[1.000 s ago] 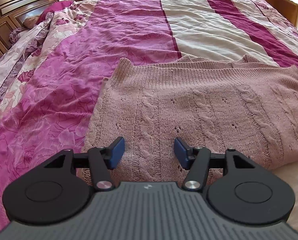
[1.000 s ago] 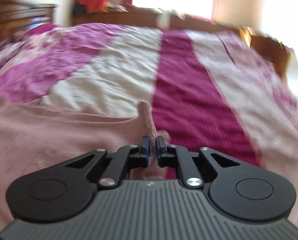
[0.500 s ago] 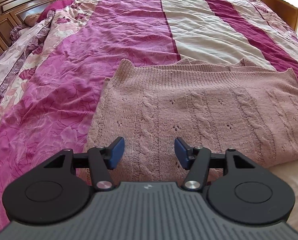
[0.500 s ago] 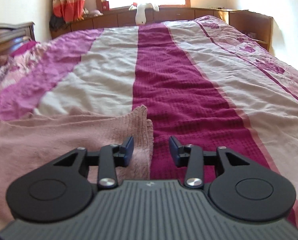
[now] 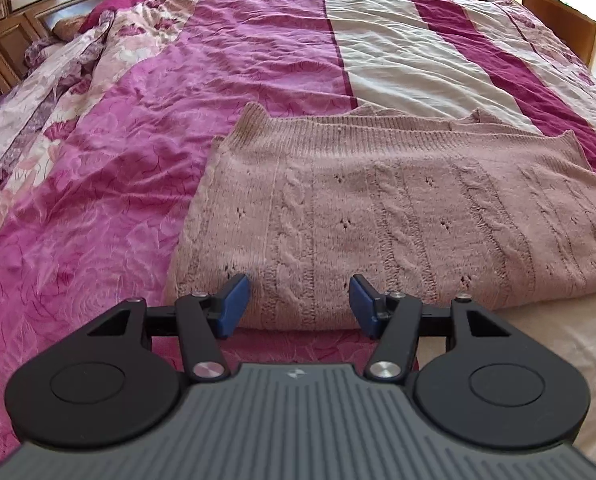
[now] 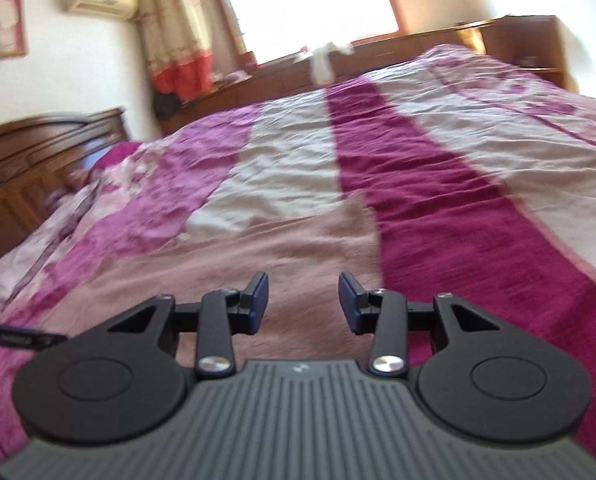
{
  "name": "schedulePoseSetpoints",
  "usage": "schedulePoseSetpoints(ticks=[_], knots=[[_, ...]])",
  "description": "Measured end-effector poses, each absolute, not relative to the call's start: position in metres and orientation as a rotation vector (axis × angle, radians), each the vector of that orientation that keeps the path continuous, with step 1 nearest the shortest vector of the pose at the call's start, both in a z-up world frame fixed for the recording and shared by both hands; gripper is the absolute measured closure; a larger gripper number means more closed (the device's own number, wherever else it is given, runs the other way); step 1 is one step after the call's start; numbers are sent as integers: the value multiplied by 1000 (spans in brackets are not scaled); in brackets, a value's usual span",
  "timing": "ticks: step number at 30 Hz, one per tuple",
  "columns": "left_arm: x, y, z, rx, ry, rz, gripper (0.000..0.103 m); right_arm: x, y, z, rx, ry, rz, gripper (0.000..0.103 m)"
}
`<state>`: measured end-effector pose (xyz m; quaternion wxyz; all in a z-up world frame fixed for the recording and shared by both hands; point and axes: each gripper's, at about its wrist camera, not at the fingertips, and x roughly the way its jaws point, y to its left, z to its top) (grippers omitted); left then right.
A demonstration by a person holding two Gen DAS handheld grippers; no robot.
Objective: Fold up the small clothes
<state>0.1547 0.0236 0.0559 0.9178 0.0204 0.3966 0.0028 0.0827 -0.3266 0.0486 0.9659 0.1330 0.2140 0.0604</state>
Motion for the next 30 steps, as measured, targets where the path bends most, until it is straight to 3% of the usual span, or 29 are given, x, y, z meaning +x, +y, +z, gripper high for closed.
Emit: schedulePoseSetpoints(ticks=[8, 20, 23, 30], knots=[[161, 30, 42, 31, 845, 21, 40, 118, -324, 16, 215, 614, 40, 64], [147, 29, 60, 18, 849, 17, 40, 98, -355, 26, 422, 572, 59, 61], [140, 29, 67, -6, 854, 16, 40, 98, -371, 24, 536, 586, 48, 40], [132, 24, 64, -6, 897, 25, 40, 99, -389, 1, 701, 633, 78, 39]])
